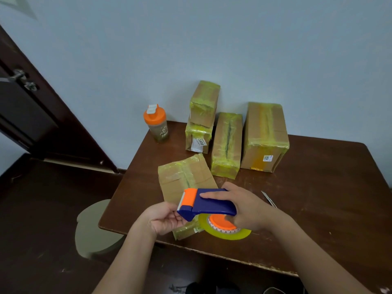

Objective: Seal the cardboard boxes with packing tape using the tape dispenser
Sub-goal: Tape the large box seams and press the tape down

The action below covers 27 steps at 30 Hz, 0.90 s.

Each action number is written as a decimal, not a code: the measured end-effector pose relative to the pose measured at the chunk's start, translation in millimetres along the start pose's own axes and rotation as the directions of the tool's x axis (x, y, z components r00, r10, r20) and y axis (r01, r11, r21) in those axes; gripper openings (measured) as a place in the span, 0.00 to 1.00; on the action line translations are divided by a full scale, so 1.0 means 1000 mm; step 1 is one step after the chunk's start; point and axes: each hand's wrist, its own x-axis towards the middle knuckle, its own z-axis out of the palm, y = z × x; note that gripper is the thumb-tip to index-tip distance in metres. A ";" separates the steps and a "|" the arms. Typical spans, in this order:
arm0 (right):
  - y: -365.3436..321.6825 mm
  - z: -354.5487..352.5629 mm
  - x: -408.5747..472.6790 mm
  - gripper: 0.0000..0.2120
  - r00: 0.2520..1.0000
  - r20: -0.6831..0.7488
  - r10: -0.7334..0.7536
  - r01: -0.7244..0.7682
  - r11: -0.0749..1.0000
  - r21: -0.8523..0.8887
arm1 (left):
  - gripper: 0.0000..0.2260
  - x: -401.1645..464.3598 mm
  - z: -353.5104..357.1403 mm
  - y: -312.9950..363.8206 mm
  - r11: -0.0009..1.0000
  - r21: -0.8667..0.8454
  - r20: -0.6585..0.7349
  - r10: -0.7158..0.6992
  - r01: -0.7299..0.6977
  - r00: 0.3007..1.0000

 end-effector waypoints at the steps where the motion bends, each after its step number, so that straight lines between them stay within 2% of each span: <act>1: 0.000 0.000 0.000 0.39 1.000 -0.002 -0.001 0.001 1.000 0.014 | 0.09 -0.001 0.002 0.000 1.000 -0.006 -0.008 -0.007 0.007 1.000; 12: 0.009 0.007 -0.001 0.39 1.000 -0.026 0.002 0.001 0.993 0.121 | 0.04 0.004 -0.004 -0.003 0.999 -0.043 -0.016 0.015 -0.015 1.000; 17: 0.013 0.009 -0.001 0.40 1.000 -0.011 0.004 -0.002 0.983 0.186 | 0.10 0.005 -0.013 0.002 1.000 -0.023 -0.023 -0.011 0.010 1.000; 20: 0.014 0.008 -0.003 0.41 1.000 0.010 -0.004 0.002 0.988 0.153 | 0.15 0.001 -0.019 0.005 1.000 0.011 -0.020 -0.001 0.002 1.000; 27: 0.020 0.009 -0.008 0.44 1.000 0.015 0.018 -0.020 0.981 0.192 | 0.13 0.000 -0.013 0.014 1.000 0.020 -0.009 0.016 -0.016 1.000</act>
